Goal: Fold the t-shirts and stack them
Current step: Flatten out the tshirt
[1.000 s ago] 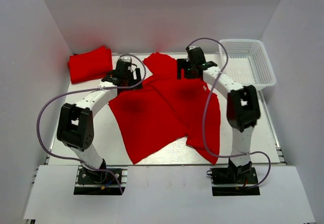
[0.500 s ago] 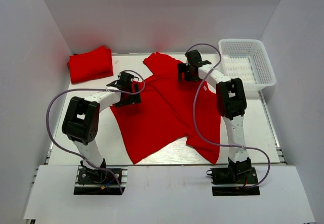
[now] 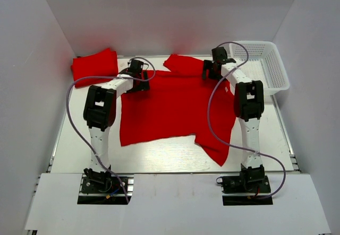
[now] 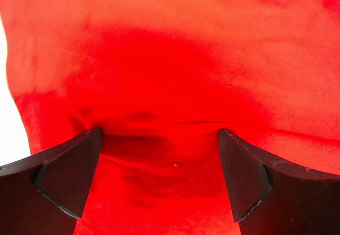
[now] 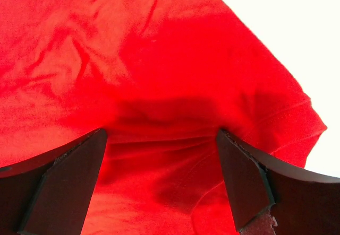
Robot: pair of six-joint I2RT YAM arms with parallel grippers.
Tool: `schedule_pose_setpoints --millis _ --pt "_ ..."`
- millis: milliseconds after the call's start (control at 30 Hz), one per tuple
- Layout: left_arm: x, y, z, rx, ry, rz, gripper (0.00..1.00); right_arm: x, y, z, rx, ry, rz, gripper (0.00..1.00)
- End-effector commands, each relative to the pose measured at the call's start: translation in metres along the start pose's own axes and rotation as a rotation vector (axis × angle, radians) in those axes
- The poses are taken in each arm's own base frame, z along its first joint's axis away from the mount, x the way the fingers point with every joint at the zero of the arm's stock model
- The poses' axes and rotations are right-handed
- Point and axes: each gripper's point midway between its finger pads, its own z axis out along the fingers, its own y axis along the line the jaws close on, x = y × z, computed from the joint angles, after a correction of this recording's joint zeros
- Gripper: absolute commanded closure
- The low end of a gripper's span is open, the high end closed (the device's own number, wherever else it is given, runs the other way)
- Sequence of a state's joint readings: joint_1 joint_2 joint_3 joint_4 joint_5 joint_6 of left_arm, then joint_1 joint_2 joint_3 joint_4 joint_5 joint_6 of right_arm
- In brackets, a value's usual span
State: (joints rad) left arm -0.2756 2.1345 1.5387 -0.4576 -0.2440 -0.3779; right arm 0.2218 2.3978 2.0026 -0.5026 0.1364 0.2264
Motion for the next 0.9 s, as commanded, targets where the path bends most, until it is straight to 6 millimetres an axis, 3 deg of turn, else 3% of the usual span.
schedule_pose_setpoints --millis 0,33,100,133,200,267,400,467,500,533,567,600,633,667,700,733,767,800,833,867 --pt "-0.006 -0.003 0.035 0.017 0.023 0.038 0.0 -0.009 -0.028 0.014 0.054 0.005 0.035 0.1" --pt "-0.026 -0.01 0.036 0.032 -0.019 0.028 0.0 -0.009 -0.031 0.015 0.054 0.006 0.043 0.1" --pt "-0.03 -0.01 0.053 0.028 -0.023 0.04 0.0 -0.011 -0.034 0.016 0.046 0.005 0.05 0.1" --pt "-0.051 -0.014 0.053 0.054 -0.066 0.042 0.0 -0.015 -0.037 0.014 0.039 -0.007 0.06 0.1" --pt "-0.052 -0.022 0.066 0.082 -0.062 0.07 0.0 -0.018 -0.033 0.012 0.003 -0.012 0.058 0.1" --pt "-0.077 -0.028 0.062 0.12 -0.113 0.073 0.0 -0.021 -0.023 0.008 -0.061 -0.026 0.007 0.1" --pt "-0.097 -0.046 0.047 0.222 -0.17 0.117 0.0 -0.046 -0.006 -0.02 -0.138 -0.119 -0.106 0.1" --pt "-0.121 -0.05 0.021 0.247 -0.234 0.125 0.0 -0.06 -0.002 -0.037 -0.155 -0.173 -0.129 0.1" --pt "-0.128 -0.052 0.01 0.263 -0.252 0.124 0.0 -0.074 0.003 -0.058 -0.173 -0.229 -0.163 0.1" --pt "-0.136 -0.052 -0.001 0.268 -0.274 0.121 0.0 -0.074 0.003 -0.061 -0.173 -0.237 -0.171 0.1" --pt "-0.148 -0.047 -0.022 0.249 -0.302 0.113 0.0 -0.079 0.006 -0.068 -0.179 -0.26 -0.187 0.1" --pt "-0.152 -0.043 -0.032 0.236 -0.309 0.111 0.0 -0.089 0.011 -0.087 -0.186 -0.297 -0.224 0.1" --pt "-0.151 -0.04 -0.044 0.233 -0.297 0.112 0.0 -0.089 0.014 -0.093 -0.186 -0.304 -0.234 0.1" --pt "-0.151 -0.031 -0.053 0.197 -0.296 0.099 0.0 -0.076 0.014 -0.091 -0.187 -0.276 -0.252 0.1" --pt "-0.151 -0.022 -0.075 0.177 -0.307 0.081 0.0 -0.086 0.015 -0.115 -0.178 -0.32 -0.26 0.1" --pt "-0.146 -0.019 -0.087 0.161 -0.301 0.051 0.0 -0.084 0.022 -0.122 -0.176 -0.331 -0.267 0.1" --pt "-0.137 -0.004 -0.096 0.098 -0.279 0.02 0.0 -0.055 0.01 -0.107 -0.109 -0.266 -0.261 0.1" --pt "-0.112 0.007 -0.096 0.063 -0.223 0.0 0.0 -0.066 0.004 -0.141 -0.058 -0.328 -0.257 0.1" --pt "-0.111 0.015 -0.125 0.06 -0.239 -0.085 0.0 -0.068 0.01 -0.149 -0.024 -0.374 -0.26 0.1" --pt "-0.096 0.027 -0.136 0.02 -0.213 -0.118 0.0 -0.04 0.005 -0.141 -0.004 -0.326 -0.269 0.1"
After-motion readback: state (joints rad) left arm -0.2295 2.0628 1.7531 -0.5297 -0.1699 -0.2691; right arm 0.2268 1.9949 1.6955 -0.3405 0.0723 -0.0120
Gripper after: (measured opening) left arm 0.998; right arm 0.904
